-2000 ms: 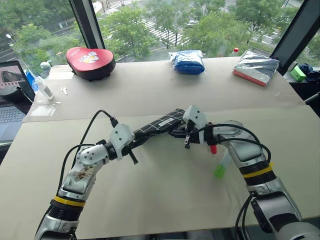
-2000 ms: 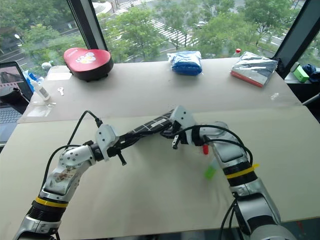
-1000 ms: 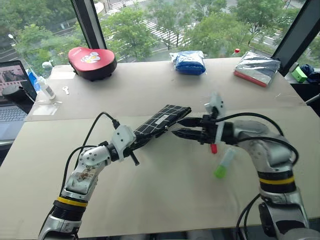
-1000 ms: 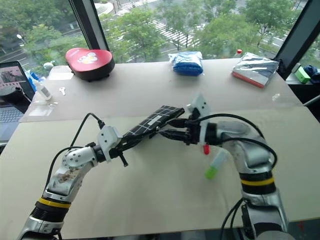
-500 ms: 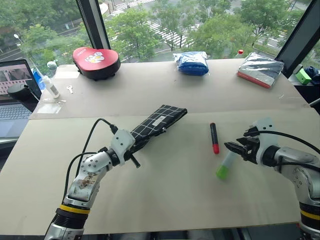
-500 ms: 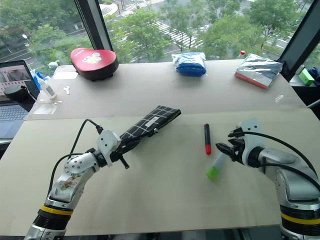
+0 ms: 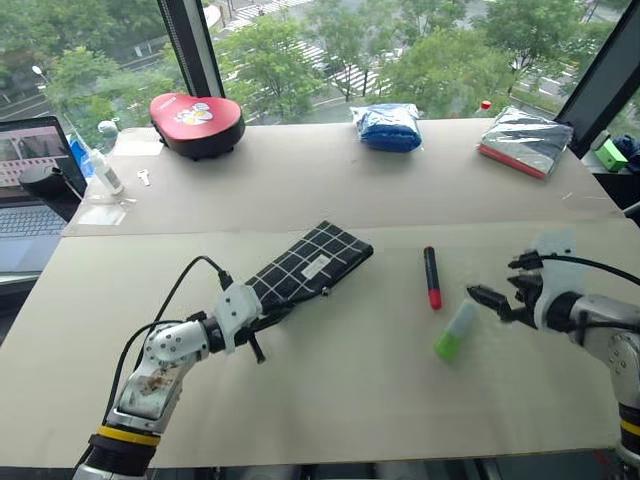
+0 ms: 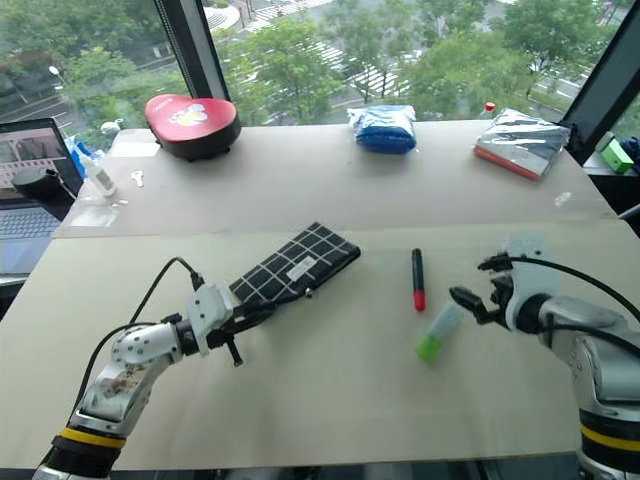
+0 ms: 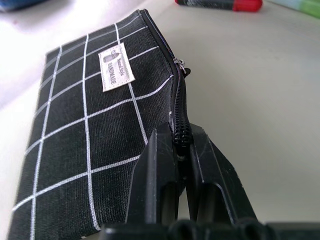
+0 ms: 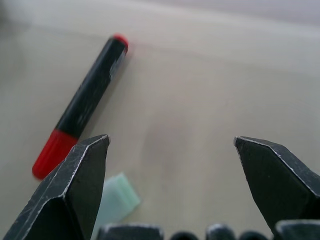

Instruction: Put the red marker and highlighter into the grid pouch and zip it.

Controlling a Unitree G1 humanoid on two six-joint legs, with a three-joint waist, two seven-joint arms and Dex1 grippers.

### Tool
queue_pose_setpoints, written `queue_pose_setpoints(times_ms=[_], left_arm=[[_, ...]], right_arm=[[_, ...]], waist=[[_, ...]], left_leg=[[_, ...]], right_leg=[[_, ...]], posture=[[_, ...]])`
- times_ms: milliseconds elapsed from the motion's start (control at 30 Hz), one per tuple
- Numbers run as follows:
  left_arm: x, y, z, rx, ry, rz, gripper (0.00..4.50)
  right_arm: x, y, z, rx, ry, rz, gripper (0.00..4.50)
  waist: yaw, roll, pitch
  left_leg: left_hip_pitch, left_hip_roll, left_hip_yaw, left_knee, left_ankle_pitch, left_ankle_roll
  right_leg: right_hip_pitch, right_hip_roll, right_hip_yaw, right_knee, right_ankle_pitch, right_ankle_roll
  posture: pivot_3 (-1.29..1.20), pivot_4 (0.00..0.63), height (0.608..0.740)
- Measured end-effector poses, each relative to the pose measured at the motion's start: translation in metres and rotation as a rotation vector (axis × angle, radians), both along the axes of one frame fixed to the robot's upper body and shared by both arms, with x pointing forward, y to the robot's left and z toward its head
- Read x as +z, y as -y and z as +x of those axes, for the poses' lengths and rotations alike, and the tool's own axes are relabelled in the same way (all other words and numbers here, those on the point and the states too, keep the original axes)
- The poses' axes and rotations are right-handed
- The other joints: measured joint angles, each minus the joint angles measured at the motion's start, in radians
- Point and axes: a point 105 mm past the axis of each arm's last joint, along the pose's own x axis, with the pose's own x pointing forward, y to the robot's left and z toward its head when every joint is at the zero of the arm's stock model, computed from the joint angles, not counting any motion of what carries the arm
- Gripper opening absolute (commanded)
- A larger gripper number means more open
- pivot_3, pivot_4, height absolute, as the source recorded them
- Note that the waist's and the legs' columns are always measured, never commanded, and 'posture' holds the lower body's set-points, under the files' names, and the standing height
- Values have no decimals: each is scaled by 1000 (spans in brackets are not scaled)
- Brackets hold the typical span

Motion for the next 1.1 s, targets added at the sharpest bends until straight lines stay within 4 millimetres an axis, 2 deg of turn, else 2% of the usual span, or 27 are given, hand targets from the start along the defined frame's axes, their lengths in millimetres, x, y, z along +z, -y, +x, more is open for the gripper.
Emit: queue_pose_setpoints(times_ms=[67, 133, 167, 333, 400, 567, 733, 967, 1100], left_arm=[[0, 4, -4, -22, -6, -18, 0], [3, 8, -7, -53, 3, -30, 0], [4, 10, -8, -66, 7, -35, 0], [3, 20, -9, -111, 4, -52, 0], [4, 23, -7, -116, 5, -62, 0], [1, 26, -2, -127, 2, -76, 0], [4, 27, 5, -129, 17, -79, 0], [8, 28, 9, -132, 37, -85, 0], [7, 26, 10, -128, 44, -87, 0]], right_arm=[[-2, 5, -7, -35, -30, 15, 4447], [7, 1, -15, -74, -29, 38, 4447], [9, -5, -19, -74, -36, 35, 4447], [6, -37, -30, -36, -48, 105, 4447], [7, -40, -30, -41, -34, 115, 4447], [12, -34, -29, -107, 8, 97, 4447], [9, -31, -31, -148, 4, 65, 4447], [-8, -56, -28, -150, -19, 116, 4447], [-9, -56, -26, -169, -15, 103, 4447]], waist=[[1, 0, 0], [3, 0, 0], [2, 0, 0], [4, 0, 0], [5, 0, 0], [7, 0, 0], [5, 0, 0], [-3, 0, 0], [-4, 0, 0]], left_leg=[[0, 0, 0, 1, 0, 0], [0, 1, 0, 0, -1, 1], [0, 2, 0, 0, -3, 5], [0, 2, 0, 1, -3, 5], [1, 1, 0, 1, -3, 4], [1, 1, 0, 1, 0, 0], [1, 1, 0, 1, 0, 0], [1, 1, 0, 1, 0, 0], [1, 1, 0, 1, 0, 0]], right_leg=[[0, -1, 1, 0, 0, 0], [1, 0, 0, 0, 0, 0], [1, 0, 0, 0, 0, 0], [1, 1, 0, 1, 0, 0], [2, 0, 0, 0, 0, 0], [1, 0, -1, 0, 0, 0], [1, 0, 0, 0, 0, 0], [1, 0, 0, 0, 0, 0], [1, 0, 0, 0, 0, 0]], posture=[[0, 150, 740], [0, 150, 740], [0, 150, 740], [0, 150, 740], [0, 150, 740], [0, 150, 740], [0, 150, 740], [0, 150, 740], [0, 150, 740]])
